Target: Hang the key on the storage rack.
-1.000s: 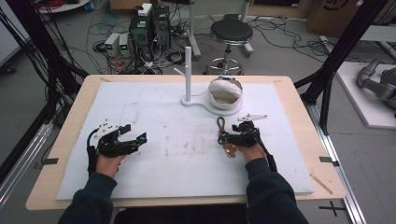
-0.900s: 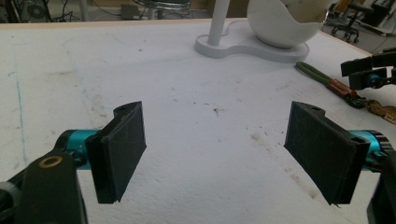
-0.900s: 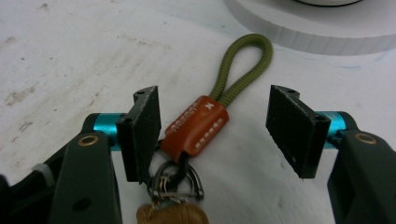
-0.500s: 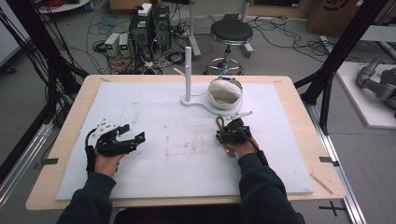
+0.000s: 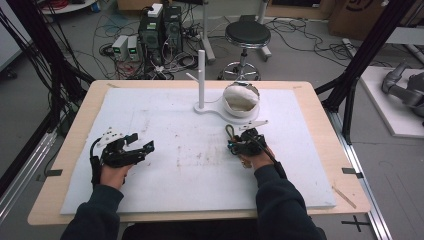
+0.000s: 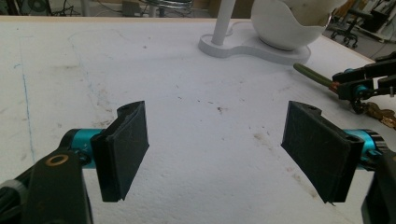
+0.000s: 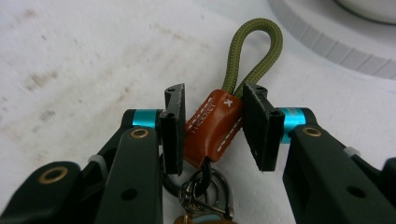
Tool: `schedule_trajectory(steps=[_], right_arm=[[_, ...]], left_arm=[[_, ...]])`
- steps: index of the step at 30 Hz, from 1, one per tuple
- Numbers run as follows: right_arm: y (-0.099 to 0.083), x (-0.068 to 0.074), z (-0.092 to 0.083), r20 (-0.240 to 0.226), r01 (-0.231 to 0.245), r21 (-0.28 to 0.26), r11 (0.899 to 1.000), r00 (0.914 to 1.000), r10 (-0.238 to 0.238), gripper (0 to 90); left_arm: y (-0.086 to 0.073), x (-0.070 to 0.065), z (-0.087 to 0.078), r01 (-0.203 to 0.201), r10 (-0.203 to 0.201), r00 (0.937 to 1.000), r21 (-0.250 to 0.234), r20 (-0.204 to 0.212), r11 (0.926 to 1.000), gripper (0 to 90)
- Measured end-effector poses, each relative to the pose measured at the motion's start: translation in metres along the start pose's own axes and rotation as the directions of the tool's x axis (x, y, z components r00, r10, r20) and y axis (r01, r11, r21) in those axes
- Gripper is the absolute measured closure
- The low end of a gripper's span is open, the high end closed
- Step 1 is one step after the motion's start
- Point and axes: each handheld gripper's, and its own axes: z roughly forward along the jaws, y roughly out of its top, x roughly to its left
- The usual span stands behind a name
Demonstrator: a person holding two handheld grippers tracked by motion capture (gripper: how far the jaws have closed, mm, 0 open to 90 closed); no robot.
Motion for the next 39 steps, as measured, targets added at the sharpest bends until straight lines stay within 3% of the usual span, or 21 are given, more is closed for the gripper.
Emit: schedule_trajectory(steps=[6,11,16,22,31,39], right_arm=[[0.006,0.0,-0.016,-0.044,-0.024,-0.113,0.993,0.9989,0.019,62.8],[0.017,0.004,-0.027,-0.052,-0.003,-0.188,0.982,0.9986,-0.007,62.8],[0.023,0.008,-0.032,-0.056,0.015,-0.237,0.971,0.998,-0.029,62.8],[0.027,0.014,-0.033,-0.044,0.048,-0.259,0.965,0.9971,-0.061,62.9],[0.067,0.033,-0.042,-0.024,0.146,-0.339,0.93,0.9862,-0.164,62.9],[0.114,0.047,-0.043,0.08,0.262,-0.389,0.883,0.9646,-0.252,63.0]], left_arm=[[0.0,0.0,0.0,0.004,-0.004,1.0,0.002,0.0,1.0,22.3],[0.0,0.0,0.0,0.003,-0.003,1.0,0.004,-0.001,1.0,22.4],[-0.001,0.001,-0.001,0.005,-0.005,1.0,0.0,-0.003,1.0,22.4],[-0.001,0.001,-0.001,0.007,-0.007,1.0,0.001,-0.004,1.0,22.3],[0.0,0.0,-0.001,0.008,-0.008,1.0,0.0,0.0,1.0,22.4],[0.0,0.004,-0.002,0.02,-0.02,0.9998,-0.01,-0.007,0.9998,22.4]])
